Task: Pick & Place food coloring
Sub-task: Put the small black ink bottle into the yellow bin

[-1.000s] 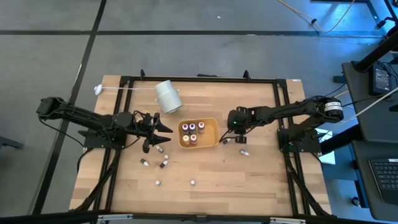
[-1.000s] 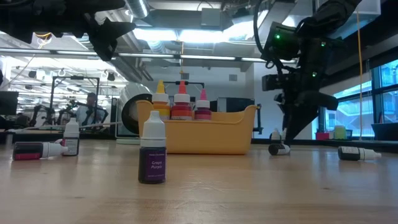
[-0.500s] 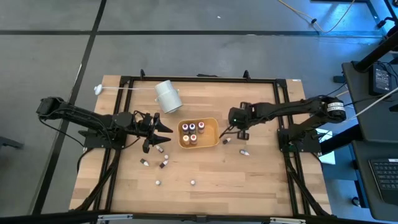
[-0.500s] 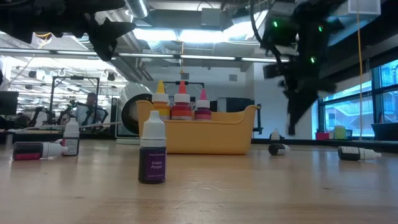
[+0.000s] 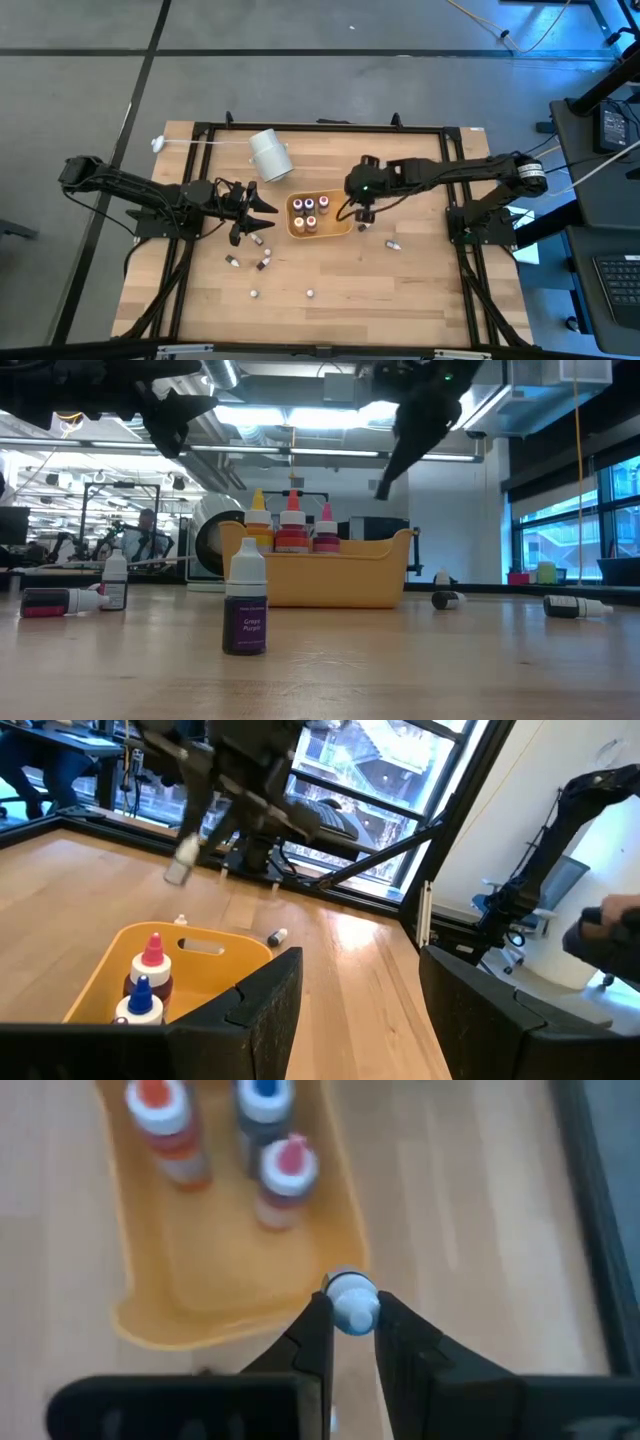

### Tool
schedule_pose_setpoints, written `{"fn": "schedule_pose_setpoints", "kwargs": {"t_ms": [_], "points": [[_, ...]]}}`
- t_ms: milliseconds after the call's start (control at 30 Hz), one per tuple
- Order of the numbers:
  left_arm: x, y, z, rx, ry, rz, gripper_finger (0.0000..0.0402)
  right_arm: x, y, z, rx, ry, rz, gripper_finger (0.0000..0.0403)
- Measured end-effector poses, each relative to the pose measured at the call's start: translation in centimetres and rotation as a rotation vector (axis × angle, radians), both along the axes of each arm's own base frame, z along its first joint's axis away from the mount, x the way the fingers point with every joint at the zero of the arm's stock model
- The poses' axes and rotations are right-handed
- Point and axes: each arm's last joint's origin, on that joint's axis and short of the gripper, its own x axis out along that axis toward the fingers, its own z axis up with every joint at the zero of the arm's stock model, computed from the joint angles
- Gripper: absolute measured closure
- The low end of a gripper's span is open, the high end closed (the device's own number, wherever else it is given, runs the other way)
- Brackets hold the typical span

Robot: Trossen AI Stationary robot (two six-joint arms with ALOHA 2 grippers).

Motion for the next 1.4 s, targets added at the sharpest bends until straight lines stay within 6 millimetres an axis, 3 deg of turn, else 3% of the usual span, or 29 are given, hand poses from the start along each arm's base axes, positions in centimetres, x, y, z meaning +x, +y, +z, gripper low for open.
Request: {"fn": "schedule_pose_setpoints", "kwargs": {"t_ms": [267, 500, 633, 900, 1167, 1400], "points": [[0.0, 0.0, 0.0, 0.000, 0.000, 0.000, 0.0205, 3.4, 2.3, -4.4, 0.099, 0.130, 0.140, 0.0346], [0.0, 0.0, 0.0, -0.001, 0.004, 0.000, 0.0206, 5.4, 2.5, -8.5, 0.109, 0.202, 0.171, 0.0346], [0.0, 0.0, 0.0, -0.001, 0.006, 0.000, 0.0206, 5.7, 2.5, -9.6, 0.110, 0.228, 0.169, 0.0336], [0.0, 0.0, 0.0, 0.000, 0.006, 0.000, 0.0205, 5.8, 2.5, -9.9, 0.100, 0.241, 0.189, 0.0296], [0.0, 0.0, 0.0, 0.000, 0.006, 0.000, 0.0206, 5.8, 2.4, -9.8, 0.060, 0.240, 0.173, 0.0296], [0.0, 0.0, -0.1, 0.000, 0.009, 0.000, 0.0205, 5.4, 2.2, -7.4, 0.008, 0.185, 0.151, 0.0296]]}}
